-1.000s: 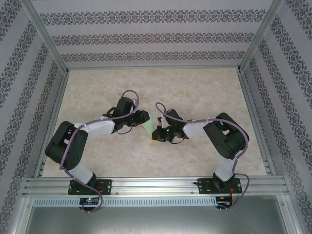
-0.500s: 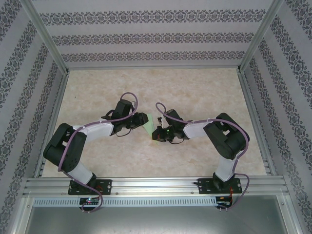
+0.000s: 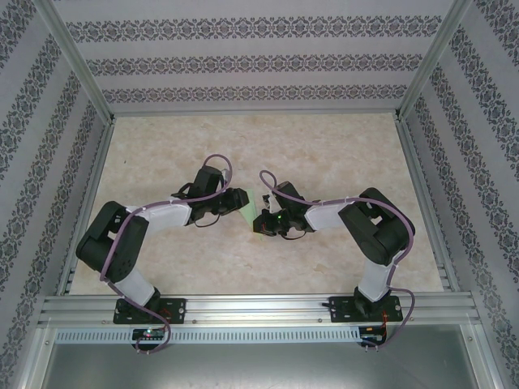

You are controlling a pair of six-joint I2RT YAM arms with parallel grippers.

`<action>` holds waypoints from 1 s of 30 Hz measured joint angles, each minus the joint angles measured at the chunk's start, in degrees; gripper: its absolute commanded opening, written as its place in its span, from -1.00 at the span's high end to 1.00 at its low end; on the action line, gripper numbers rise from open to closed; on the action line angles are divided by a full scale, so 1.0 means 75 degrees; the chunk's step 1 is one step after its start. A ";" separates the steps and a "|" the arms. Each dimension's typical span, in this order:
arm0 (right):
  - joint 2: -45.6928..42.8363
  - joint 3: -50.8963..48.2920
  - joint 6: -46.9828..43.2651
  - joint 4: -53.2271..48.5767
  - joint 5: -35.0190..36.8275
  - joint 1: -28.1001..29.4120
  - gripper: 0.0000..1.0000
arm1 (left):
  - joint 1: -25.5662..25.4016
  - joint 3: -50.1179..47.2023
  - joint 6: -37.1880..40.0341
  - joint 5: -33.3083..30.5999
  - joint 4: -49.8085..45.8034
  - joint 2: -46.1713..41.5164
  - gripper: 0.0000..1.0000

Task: Fold a paper plane with a square sheet of paper (pick it up from the middle)
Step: Fold the wing for the fifth time at the center of the table.

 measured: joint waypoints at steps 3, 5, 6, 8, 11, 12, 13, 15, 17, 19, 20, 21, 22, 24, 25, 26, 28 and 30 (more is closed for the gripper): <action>0.0000 0.0000 0.0032 0.0000 0.0000 -0.0003 1.00 | -0.0070 0.0015 0.0000 0.0111 0.0137 0.0140 0.21; 0.0000 0.0000 0.0044 0.0000 0.0000 -0.0003 1.00 | -0.0108 0.0070 0.0000 0.0207 0.0268 0.0335 0.21; 0.0000 0.0000 0.0061 0.0000 0.0000 -0.0003 1.00 | -0.0122 0.0119 -0.0003 0.0256 0.0344 0.0460 0.21; 0.0000 0.0000 0.0087 0.0000 0.0000 -0.0003 1.00 | -0.0163 0.0221 0.0000 0.0309 0.0408 0.0679 0.21; 0.0000 0.0000 0.0096 0.0000 0.0000 -0.0003 1.00 | -0.0221 0.0402 0.0000 0.0358 0.0490 0.0991 0.21; 0.0000 0.0000 0.0111 0.0003 0.0000 -0.0003 1.00 | -0.0233 0.0455 0.0000 0.0364 0.0513 0.1090 0.21; 0.0000 0.0000 0.0114 0.0003 -0.0003 -0.0003 1.00 | -0.0239 0.0490 0.0000 0.0364 0.0536 0.1172 0.21; 0.0000 -0.0020 0.0117 0.0032 -0.0003 -0.0003 1.00 | -0.0251 0.0551 0.0006 0.0350 0.0542 0.1326 0.22; -0.0009 -0.0038 0.0119 0.0064 -0.0003 -0.0006 1.00 | -0.0254 0.0586 0.0041 0.0309 0.0539 0.1466 0.23; -0.0023 -0.0047 0.0119 0.0064 0.0000 -0.0006 1.00 | -0.0254 0.0624 0.0067 0.0277 0.0539 0.1582 0.23; -0.0035 -0.0055 0.0119 0.0067 0.0012 -0.0006 1.00 | -0.0254 0.0667 0.0082 0.0251 0.0533 0.1600 0.24; -0.0047 -0.0076 0.0119 0.0090 0.0017 -0.0003 1.00 | -0.0256 0.0717 0.0085 0.0219 0.0530 0.1647 0.24; -0.0064 -0.0090 0.0119 0.0099 0.0020 -0.0006 1.00 | -0.0256 0.0752 0.0082 0.0227 0.0530 0.1684 0.24; -0.0102 -0.0140 0.0119 0.0140 0.0035 -0.0006 1.00 | -0.0265 0.0816 0.0082 0.0213 0.0484 0.1728 0.27; -0.0140 -0.0181 0.0122 0.0152 0.0055 -0.0009 1.00 | -0.0271 0.0854 0.0079 0.0213 0.0466 0.1760 0.27; -0.0184 -0.0224 0.0137 0.0157 0.0076 -0.0020 1.00 | -0.0283 0.0880 0.0079 0.0216 0.0458 0.1781 0.27; -0.0280 -0.0318 0.0146 0.0149 0.0087 -0.0041 1.00 | -0.0306 0.0898 0.0079 0.0204 0.0452 0.1795 0.28; -0.0393 -0.0414 0.0143 0.0058 0.0076 -0.0064 1.00 | -0.0312 0.0903 0.0073 0.0178 0.0440 0.1798 0.30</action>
